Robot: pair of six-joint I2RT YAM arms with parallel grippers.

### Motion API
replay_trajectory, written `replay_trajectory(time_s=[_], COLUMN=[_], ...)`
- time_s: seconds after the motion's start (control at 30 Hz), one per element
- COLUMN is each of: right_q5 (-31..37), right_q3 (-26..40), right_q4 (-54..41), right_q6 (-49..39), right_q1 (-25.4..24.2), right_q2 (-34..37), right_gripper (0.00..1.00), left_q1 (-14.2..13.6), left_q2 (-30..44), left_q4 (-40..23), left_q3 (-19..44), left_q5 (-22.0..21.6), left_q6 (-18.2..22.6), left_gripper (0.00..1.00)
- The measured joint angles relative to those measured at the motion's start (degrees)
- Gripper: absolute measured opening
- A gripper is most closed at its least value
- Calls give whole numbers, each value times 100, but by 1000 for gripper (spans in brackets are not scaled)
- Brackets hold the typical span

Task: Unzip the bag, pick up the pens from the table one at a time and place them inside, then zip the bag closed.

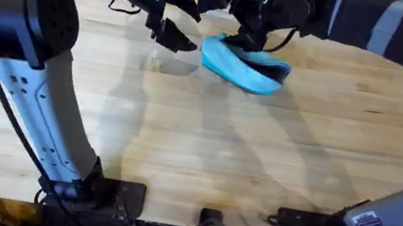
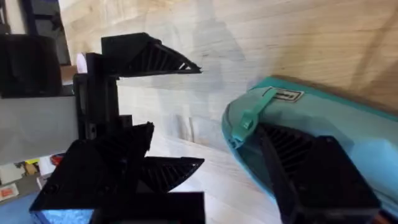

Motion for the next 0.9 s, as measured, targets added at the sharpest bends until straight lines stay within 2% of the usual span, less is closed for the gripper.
replay_trajectory(time_s=[0.4,0.63,0.77,0.9], right_q5=[-158,-698,-829,-883], right_q3=[2,2,2,2], right_q4=[89,435,298,-68], right_q6=[257,284,250,77], right_q1=[-17,-256,-330,-341], right_q2=[256,267,267,267], right_gripper=[983,871,811,798], left_q1=[0,0,0,0], left_q2=[0,0,0,0], left_q4=[0,2,0,0], left_q3=[0,0,0,0], left_q5=[0,0,0,0], left_q6=[2,0,0,1], left_gripper=[993,993,993,993])
